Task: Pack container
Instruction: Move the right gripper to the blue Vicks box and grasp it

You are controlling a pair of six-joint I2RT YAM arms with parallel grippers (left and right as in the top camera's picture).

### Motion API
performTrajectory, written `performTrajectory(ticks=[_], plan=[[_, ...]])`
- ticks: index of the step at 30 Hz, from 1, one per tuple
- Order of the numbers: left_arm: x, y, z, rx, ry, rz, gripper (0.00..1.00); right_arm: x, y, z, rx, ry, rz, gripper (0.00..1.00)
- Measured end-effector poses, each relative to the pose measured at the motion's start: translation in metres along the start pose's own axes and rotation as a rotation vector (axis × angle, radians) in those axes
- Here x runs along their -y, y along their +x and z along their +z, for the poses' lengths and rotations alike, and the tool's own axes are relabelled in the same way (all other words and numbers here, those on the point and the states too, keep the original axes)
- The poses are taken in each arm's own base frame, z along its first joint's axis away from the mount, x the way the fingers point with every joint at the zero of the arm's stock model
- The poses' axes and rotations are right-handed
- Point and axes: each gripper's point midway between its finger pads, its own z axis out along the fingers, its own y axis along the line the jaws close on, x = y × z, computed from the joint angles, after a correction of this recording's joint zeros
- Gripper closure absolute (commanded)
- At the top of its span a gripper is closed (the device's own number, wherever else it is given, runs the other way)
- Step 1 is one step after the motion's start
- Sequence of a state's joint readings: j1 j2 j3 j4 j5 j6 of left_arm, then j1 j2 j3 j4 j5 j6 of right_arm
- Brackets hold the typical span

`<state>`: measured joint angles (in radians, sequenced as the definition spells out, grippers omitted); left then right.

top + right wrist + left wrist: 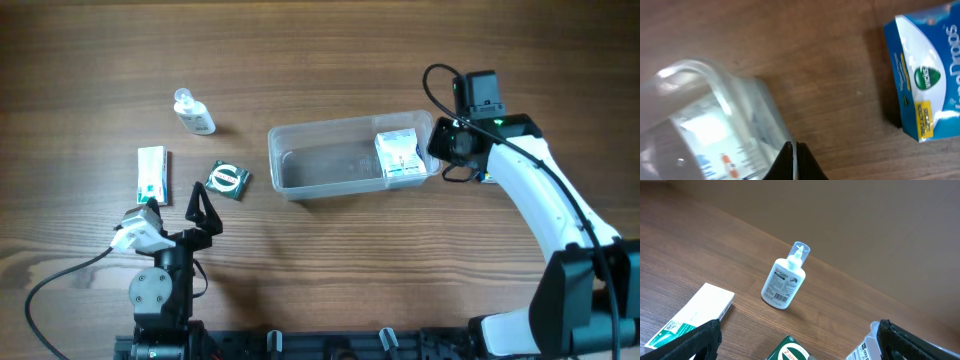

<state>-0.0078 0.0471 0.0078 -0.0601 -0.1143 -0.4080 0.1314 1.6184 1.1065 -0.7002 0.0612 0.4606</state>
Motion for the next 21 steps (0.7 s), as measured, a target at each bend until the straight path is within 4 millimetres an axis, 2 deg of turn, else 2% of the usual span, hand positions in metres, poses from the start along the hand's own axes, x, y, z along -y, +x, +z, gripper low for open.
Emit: performTrajectory(ticks=[3, 10, 15, 16, 17, 19, 20, 21], plan=[[0.000, 0.000, 0.000, 0.000, 0.000, 0.000, 0.00, 0.002, 0.007, 0.004, -0.033, 0.011, -0.002, 0.96], [0.000, 0.000, 0.000, 0.000, 0.000, 0.000, 0.00, -0.007, 0.023, 0.001, -0.108, -0.055, -0.009, 0.96], [0.000, 0.000, 0.000, 0.000, 0.000, 0.000, 0.00, -0.011, 0.015, -0.020, -0.053, -0.091, -0.008, 0.95], [0.000, 0.000, 0.000, 0.000, 0.000, 0.000, 0.00, -0.010, 0.011, -0.026, -0.026, -0.089, -0.008, 0.89], [0.000, 0.000, 0.000, 0.000, 0.000, 0.000, 0.00, -0.008, 0.004, -0.035, 0.018, -0.082, -0.007, 0.59], [0.000, 0.000, 0.000, 0.000, 0.000, 0.000, 0.00, -0.002, -0.012, -0.052, 0.117, -0.057, -0.004, 0.22], [0.000, 0.000, 0.000, 0.000, 0.000, 0.000, 0.00, 0.002, -0.021, -0.061, 0.173, -0.036, 0.003, 0.14], [0.000, 0.000, 0.000, 0.000, 0.000, 0.000, 0.00, 0.011, -0.033, -0.073, 0.247, 0.005, 0.014, 0.10]])
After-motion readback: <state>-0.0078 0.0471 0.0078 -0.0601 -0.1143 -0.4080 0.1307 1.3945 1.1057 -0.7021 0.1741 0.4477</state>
